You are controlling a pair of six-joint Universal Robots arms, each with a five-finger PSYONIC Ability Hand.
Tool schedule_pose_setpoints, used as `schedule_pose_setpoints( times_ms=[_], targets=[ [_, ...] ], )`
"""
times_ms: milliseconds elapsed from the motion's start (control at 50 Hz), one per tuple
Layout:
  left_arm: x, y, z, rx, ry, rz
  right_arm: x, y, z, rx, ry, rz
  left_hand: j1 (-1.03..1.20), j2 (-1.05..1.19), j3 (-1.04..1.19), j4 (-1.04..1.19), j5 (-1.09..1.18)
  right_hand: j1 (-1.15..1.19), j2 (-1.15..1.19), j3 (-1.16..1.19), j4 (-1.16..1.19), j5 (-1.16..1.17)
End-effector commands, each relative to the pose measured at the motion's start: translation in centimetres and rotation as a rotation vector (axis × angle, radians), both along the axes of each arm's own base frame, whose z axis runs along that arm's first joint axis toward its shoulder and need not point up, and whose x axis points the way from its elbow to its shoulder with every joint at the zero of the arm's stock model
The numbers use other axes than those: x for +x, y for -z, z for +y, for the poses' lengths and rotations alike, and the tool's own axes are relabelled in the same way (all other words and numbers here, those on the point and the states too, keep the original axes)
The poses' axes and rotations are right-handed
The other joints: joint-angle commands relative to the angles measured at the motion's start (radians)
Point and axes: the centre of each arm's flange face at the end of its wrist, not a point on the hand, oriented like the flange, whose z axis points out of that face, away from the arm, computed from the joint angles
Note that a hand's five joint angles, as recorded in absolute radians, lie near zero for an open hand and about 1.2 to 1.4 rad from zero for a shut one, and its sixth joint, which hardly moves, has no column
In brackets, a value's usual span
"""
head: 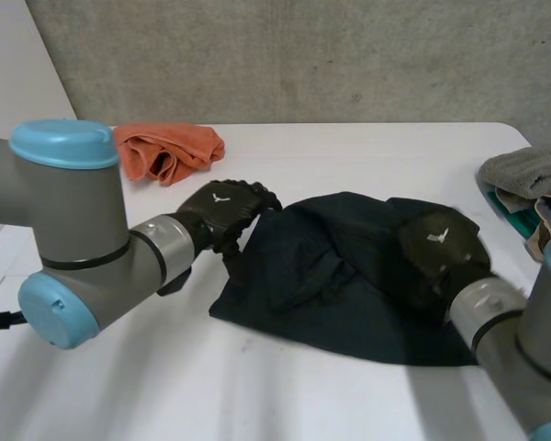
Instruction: Fold the laundry.
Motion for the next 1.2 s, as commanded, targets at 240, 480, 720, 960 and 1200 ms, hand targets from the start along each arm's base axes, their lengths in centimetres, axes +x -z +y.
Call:
schedule_pose_setpoints(
  times_ms=[240,480,720,960,1200],
  targets=[
    [-7.0,3.2,3.0,0.089,-0.004,0.01,-1.1,1.2,-5.2,0.141,0.093,0.001,-0.108,-0.031,-0.061,-0.029,-0.05,-0.205,-0.202,-0.201,-0.203,-0.185],
    [-8.5,7.3,1.9,0.001,-0.038,-0.144,-0.8,3.9,-6.7,0.137,0.105,0.002,0.299,0.377,0.347,0.379,0.358,0.167,0.169,0.17,0.168,0.187],
    [-8.5,0.3,-5.6,-0.49,-0.196,-0.03,2.2,-4.0,-10.0,-0.282,0.011,-0.054,1.114,1.191,1.161,1.193,1.172,0.864,0.867,0.868,0.866,0.884],
    [-2.3,-21.6,-9.1,-1.171,-0.384,0.516,4.3,-24.6,-12.6,-1.047,-0.042,-0.565,1.114,1.191,1.161,1.193,1.172,0.864,0.867,0.868,0.866,0.884],
    [0.2,-12.5,-6.5,-0.872,-0.281,0.331,7.8,-18.9,-11.4,-0.766,-0.334,-0.566,1.114,1.191,1.161,1.193,1.172,0.864,0.867,0.868,0.866,0.884]
  ],
)
